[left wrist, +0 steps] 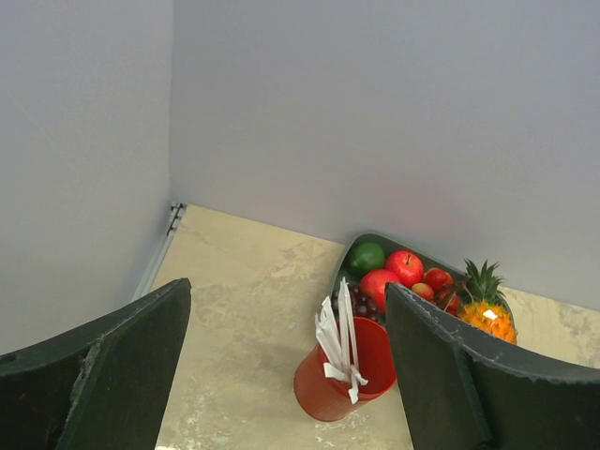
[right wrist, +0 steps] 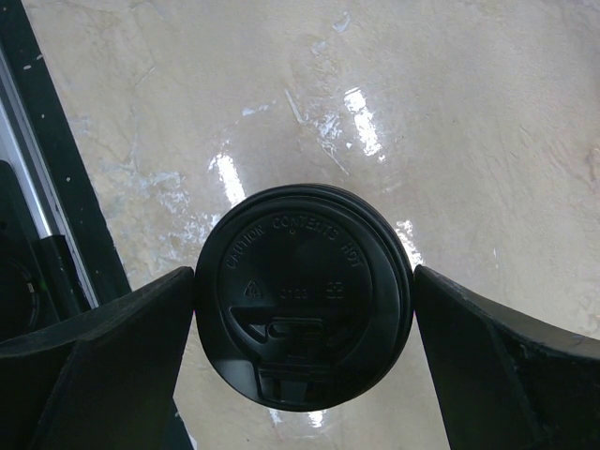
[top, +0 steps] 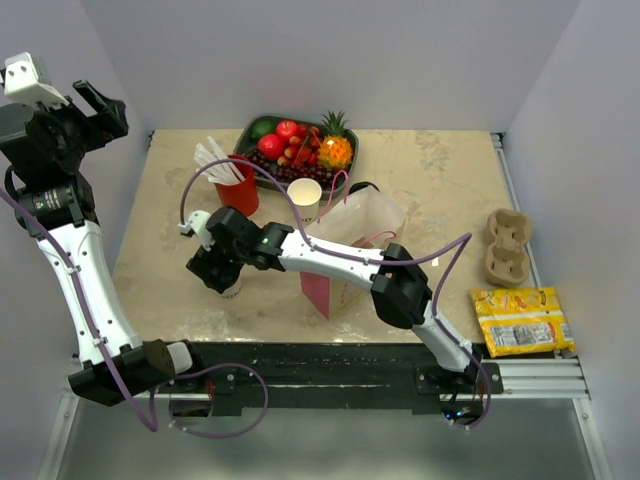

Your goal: Pack the takeout coffee

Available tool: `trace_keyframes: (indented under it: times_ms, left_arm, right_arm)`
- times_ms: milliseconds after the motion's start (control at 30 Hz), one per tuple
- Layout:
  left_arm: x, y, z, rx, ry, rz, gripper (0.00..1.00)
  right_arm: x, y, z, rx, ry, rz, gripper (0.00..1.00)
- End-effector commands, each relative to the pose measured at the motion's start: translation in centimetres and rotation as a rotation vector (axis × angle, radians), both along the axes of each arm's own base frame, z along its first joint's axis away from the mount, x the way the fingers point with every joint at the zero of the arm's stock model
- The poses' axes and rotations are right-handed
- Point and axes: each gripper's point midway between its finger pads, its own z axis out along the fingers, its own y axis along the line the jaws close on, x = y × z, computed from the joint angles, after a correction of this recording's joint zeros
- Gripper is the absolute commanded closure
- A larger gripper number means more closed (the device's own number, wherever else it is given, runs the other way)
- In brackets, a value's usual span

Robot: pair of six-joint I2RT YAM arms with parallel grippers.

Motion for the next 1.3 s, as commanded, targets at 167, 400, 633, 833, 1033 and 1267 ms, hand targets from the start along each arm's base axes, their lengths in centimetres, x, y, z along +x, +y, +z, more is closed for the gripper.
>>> trace_keyframes:
  times_ms: [167, 400, 633, 833, 1033, 1267]
  left_arm:
    - [0.0, -0.6, 1.2, -0.008, -0.048, -0.032, 0.12]
    - [0.2, -0.7, 0.9, -0.017, -0.043, -0.041, 0.13]
    - [0.2, -0.8, 0.7, -0.021, -0.039, -0.048, 0.13]
    - [0.2, -1.1, 0.4, -0.036, -0.037, -0.060, 0.13]
    - [0.2, -1.2, 0.4, -0.040, -0.038, -0.070, 0.14]
    - [0.3, -1.8, -0.5, -0.029, -0.017, -0.108, 0.14]
  right_arm:
    - [0.4, 0.6, 2.5, 0.040, -0.037, -0.017, 0.06]
    - [0.3, 0.6, 2.4, 0.038, -0.038, -0.010, 0.06]
    - [0.8, 0.4, 2.5, 0.031, -0.063, -0.027, 0.01]
    - [1.4, 0.2, 3.6, 0.036, -0.104, -0.048, 0.01]
    - [1.1, 0.3, 4.0, 0.050, -0.100, -0.033, 0.01]
    - [0.4, 1.0, 4.5, 0.086, -0.074, 0.011, 0.01]
